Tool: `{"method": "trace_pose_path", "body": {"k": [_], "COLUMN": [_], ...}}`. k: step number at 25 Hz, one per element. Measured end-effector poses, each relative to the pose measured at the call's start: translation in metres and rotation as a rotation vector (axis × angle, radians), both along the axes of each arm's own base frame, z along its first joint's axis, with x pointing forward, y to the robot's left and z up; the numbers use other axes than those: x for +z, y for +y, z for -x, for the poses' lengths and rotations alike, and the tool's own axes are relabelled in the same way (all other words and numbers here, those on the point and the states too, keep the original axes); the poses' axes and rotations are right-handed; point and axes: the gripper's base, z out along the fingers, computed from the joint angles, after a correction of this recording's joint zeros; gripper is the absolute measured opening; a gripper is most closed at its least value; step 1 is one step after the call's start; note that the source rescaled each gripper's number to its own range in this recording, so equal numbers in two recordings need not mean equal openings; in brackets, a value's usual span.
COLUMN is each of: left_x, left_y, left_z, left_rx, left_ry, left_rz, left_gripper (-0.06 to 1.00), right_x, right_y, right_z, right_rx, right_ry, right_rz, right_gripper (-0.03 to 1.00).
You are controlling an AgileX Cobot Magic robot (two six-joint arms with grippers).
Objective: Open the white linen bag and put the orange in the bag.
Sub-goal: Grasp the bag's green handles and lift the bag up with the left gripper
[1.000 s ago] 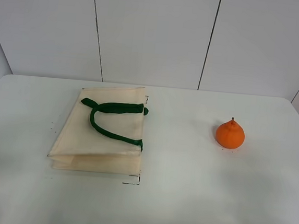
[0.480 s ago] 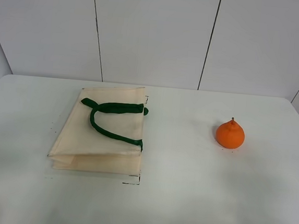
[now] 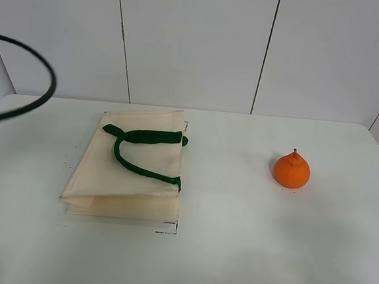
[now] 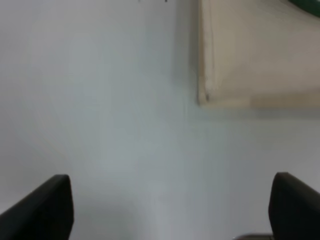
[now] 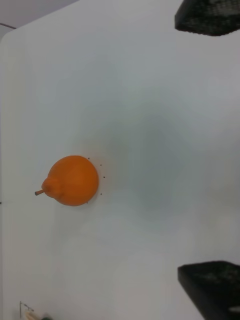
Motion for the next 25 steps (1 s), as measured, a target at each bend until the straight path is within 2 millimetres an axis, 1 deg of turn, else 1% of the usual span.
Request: {"method": "trace_pose_path", "body": {"k": [1,3,5,6,7,8,9,11,12,14,17,20,23,25], "left_x": [-0.007,-0.014,-0.030,-0.035,-0.044,-0.055,-0.061,-0.078,-0.087,-0.098,-0.118,-0.139,-0.162,-0.174], "left_y": [0.000,0.000,-0.001,-0.001,-0.002,-0.004,-0.008,-0.019,-0.027,-0.046,-0.073,-0.095,-0.106,-0.109], "left_z": [-0.022,-0.063,-0.103,-0.121,-0.139,-0.154,-0.168,-0.194,-0.204,-0.220,-0.237,-0.245,-0.248,-0.251], "left_rx": [0.000,0.000,0.009,0.022,0.034,0.040,0.044,0.046,0.036,0.018,0.007,-0.009,-0.007,0.011], "left_ry": [0.043,0.087,0.140,0.148,0.168,0.194,0.198,0.221,0.235,0.241,0.258,0.288,0.312,0.311], "left_rz": [0.000,0.000,0.006,0.012,0.017,0.019,0.022,0.028,0.025,0.028,0.033,0.031,0.029,0.035], "left_gripper": [1.00,1.00,1.00,1.00,1.00,1.00,1.00,1.00,1.00,1.00,1.00,1.00,1.00,1.00], "right_x": [0.000,0.000,0.000,0.000,0.000,0.000,0.000,0.000,0.000,0.000,0.000,0.000,0.000,0.000], "right_y": [0.000,0.000,0.000,0.000,0.000,0.000,0.000,0.000,0.000,0.000,0.000,0.000,0.000,0.000], "right_z": [0.000,0.000,0.000,0.000,0.000,0.000,0.000,0.000,0.000,0.000,0.000,0.000,0.000,0.000], "right_rx": [0.000,0.000,0.000,0.000,0.000,0.000,0.000,0.000,0.000,0.000,0.000,0.000,0.000,0.000], "right_ry": [0.000,0.000,0.000,0.000,0.000,0.000,0.000,0.000,0.000,0.000,0.000,0.000,0.000,0.000], "right_rz": [0.000,0.000,0.000,0.000,0.000,0.000,0.000,0.000,0.000,0.000,0.000,0.000,0.000,0.000], "right_gripper": [1.00,1.00,1.00,1.00,1.00,1.00,1.00,1.00,1.00,1.00,1.00,1.00,1.00,1.00]}}
